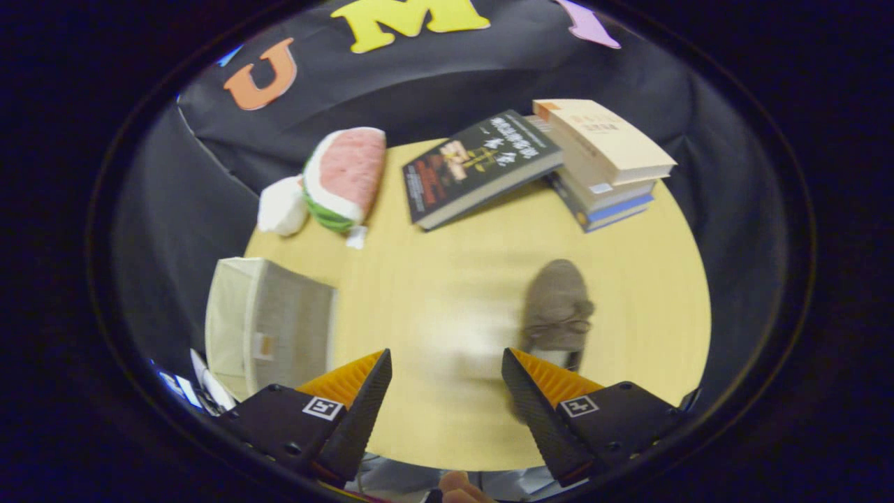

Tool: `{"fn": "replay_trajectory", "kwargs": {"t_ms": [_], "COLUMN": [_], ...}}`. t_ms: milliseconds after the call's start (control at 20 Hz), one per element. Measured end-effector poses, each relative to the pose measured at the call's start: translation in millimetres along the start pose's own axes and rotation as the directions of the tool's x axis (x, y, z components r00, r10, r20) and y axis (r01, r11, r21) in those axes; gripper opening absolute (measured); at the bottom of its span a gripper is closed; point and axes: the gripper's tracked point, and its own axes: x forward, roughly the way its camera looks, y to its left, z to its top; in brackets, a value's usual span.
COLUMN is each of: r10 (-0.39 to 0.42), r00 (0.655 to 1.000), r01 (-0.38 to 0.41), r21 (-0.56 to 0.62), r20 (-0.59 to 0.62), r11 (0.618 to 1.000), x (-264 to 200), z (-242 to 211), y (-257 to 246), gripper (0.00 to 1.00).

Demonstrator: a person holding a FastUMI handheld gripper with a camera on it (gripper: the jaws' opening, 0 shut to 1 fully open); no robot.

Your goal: Open the storage box then place both shoes into the box .Put the left shoe in first, then the right shoe, with the right side of both shoes facing outward in a uniform manner.

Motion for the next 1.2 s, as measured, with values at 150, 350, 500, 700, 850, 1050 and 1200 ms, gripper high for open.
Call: {"fn": "replay_trajectory", "kwargs": {"t_ms": [150,350,500,700,850,1050,1200], "r10": [-0.079,-0.17,-0.273,-0.228,-0.128,-0.13,-0.033], "r00": [0.996,0.982,0.953,0.963,0.981,0.983,0.989], "r01": [0.079,0.171,0.277,0.234,0.14,0.146,0.063], "r21": [0.008,0.012,0.007,0.032,0.076,0.123,0.213], "r20": [-0.043,-0.084,-0.13,-0.141,-0.145,-0.13,-0.144], "r11": [0.997,0.985,0.961,0.972,0.987,0.982,0.975], "x": [21,49,63,76,90,83,78], "z": [-6,-18,-31,-34,-37,-37,-48], "y": [-54,-102,-133,-130,-107,-106,-89], "gripper": [0.97,0.97,0.99,0.85,0.48,0.03,0.01]}}
